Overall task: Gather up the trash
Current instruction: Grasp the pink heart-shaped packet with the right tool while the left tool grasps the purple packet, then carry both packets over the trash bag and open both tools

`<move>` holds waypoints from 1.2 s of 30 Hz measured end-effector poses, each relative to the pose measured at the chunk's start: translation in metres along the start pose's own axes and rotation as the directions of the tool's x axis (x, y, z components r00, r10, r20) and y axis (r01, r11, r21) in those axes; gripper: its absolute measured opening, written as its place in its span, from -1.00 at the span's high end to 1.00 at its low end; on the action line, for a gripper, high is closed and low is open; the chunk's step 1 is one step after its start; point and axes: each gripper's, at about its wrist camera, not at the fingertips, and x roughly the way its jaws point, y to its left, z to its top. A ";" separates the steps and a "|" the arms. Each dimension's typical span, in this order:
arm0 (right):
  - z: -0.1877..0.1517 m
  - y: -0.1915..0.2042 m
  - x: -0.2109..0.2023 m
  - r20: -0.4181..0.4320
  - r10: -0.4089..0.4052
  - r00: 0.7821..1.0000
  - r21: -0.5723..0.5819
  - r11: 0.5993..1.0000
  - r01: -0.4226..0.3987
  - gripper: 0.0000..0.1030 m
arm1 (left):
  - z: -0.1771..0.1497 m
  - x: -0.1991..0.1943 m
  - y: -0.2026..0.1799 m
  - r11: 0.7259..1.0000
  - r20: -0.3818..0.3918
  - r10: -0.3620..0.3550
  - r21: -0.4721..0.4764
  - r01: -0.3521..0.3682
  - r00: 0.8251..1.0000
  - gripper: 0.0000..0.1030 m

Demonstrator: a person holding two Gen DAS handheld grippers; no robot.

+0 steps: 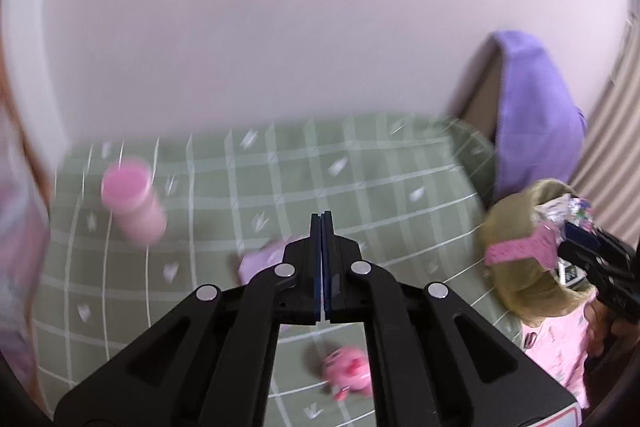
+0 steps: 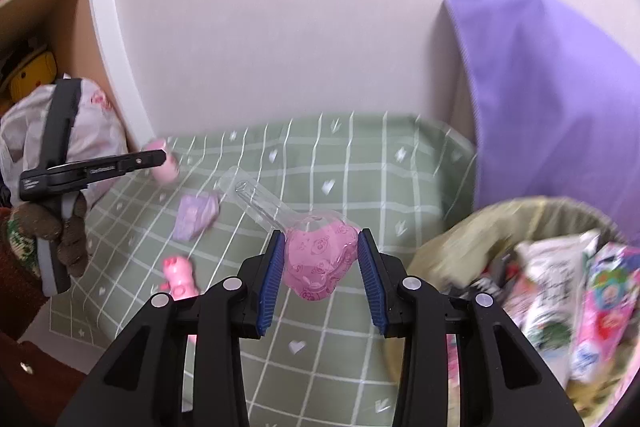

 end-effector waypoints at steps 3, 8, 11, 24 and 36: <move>0.007 -0.010 -0.016 0.044 -0.023 0.999 0.005 1.000 0.023 0.30 | 0.010 -0.006 -0.012 0.999 0.030 -0.032 0.024 0.032 0.999 0.99; 0.000 -0.023 -0.030 0.062 -0.042 0.997 0.039 0.998 0.040 0.30 | -0.008 0.004 0.023 0.989 0.054 -0.087 -0.115 0.093 0.995 -0.14; -0.010 -0.026 -0.032 0.054 -0.047 0.997 0.048 0.998 0.044 0.30 | -0.028 0.019 0.042 0.985 0.014 0.085 -0.153 -0.082 0.996 -0.15; -0.036 -0.027 -0.022 -0.014 -0.075 0.997 0.054 0.996 0.076 0.30 | -0.056 0.095 0.038 0.984 -0.205 0.136 -0.082 -0.156 0.969 0.93; -0.013 -0.054 -0.072 0.112 -0.149 0.982 0.086 0.986 0.140 0.30 | 0.023 0.010 -0.073 0.993 0.081 -0.040 0.115 0.031 0.996 0.97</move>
